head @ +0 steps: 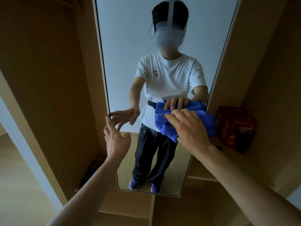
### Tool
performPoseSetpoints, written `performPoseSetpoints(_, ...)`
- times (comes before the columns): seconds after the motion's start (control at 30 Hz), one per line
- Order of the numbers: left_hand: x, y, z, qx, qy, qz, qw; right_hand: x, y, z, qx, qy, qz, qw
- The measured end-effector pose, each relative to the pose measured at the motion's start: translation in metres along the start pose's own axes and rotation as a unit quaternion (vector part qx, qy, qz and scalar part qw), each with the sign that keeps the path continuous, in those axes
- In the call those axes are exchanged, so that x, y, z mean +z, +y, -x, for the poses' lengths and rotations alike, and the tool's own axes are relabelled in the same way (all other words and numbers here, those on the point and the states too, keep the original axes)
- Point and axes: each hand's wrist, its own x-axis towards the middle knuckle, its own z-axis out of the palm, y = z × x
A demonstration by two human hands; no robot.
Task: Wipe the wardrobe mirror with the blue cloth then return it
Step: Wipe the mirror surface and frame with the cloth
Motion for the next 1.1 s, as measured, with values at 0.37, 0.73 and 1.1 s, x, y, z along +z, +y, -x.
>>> performPoseSetpoints(0.37,-0.009,-0.005,0.0,0.002,-0.02,-0.011,1.0,-0.007,0.005,0.011,0.014,-0.006,-0.032,0.999)
performPoseSetpoints(0.73,-0.001,-0.013,0.001,0.008,-0.009,-0.017,1.0,-0.031,0.043,-0.007,0.007,0.087,-0.001,0.996)
performPoseSetpoints(1.1,0.001,-0.016,0.004,0.008,-0.015,-0.003,1.0,0.026,0.015,0.047,0.044,0.04,-0.043,0.997)
